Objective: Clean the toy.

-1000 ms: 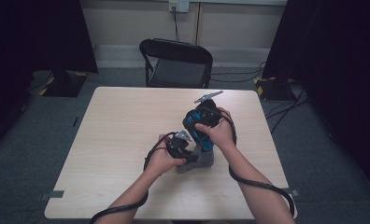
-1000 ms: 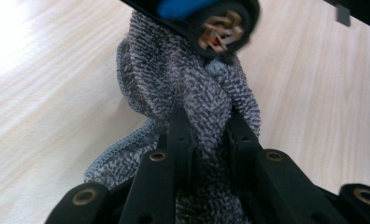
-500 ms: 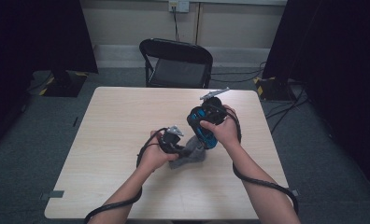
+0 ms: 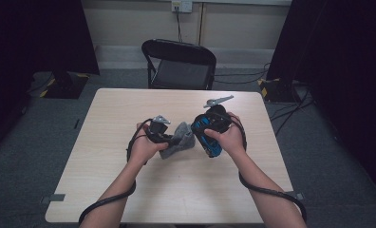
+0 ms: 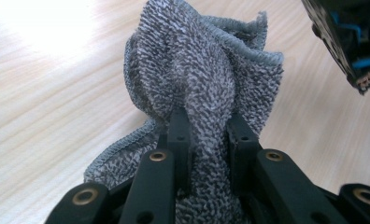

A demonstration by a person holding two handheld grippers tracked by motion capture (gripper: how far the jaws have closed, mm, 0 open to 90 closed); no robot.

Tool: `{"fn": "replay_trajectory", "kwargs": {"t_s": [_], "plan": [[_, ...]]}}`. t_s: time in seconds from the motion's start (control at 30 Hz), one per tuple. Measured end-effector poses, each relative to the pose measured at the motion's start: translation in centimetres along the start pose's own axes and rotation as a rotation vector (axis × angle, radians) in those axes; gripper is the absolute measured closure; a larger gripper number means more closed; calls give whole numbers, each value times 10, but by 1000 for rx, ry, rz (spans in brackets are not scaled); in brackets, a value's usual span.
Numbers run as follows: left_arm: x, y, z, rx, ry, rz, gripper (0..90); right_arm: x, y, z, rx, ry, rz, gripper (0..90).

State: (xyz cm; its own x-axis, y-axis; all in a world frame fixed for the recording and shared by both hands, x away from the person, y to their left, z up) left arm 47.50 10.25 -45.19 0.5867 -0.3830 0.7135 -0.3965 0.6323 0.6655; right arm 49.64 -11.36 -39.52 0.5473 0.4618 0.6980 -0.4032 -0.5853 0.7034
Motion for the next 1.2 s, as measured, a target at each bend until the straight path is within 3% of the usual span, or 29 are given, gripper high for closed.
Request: {"fn": "replay_trajectory", "kwargs": {"t_s": [0.23,0.43,0.57,0.73,1.2], "plan": [[6,6,-9,16,38,23,755,-11,-2,-1,11,2,-11,254],[15,11,-14,30,47,41,755,-18,-6,-6,19,17,-29,254],[21,11,-11,16,53,56,755,-23,-12,-8,30,17,-37,254],[26,9,-6,8,33,45,756,-26,-16,-11,37,17,-38,254],[21,-8,8,-44,30,28,756,-20,-20,-18,33,39,-41,254]]}}
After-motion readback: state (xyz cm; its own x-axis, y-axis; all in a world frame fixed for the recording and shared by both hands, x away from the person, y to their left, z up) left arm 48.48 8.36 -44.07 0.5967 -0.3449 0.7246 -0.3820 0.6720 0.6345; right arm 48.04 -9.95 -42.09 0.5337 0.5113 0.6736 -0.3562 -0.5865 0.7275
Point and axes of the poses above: each handheld gripper's, and its own axes: y roughly backward along the jaws, x roughly out of its top, z roughly to its right, the point moved 2 cm from there along -y, roughly forward along the jaws, and after that the axes turned 2 degrees about x, right-handed, at the moved point
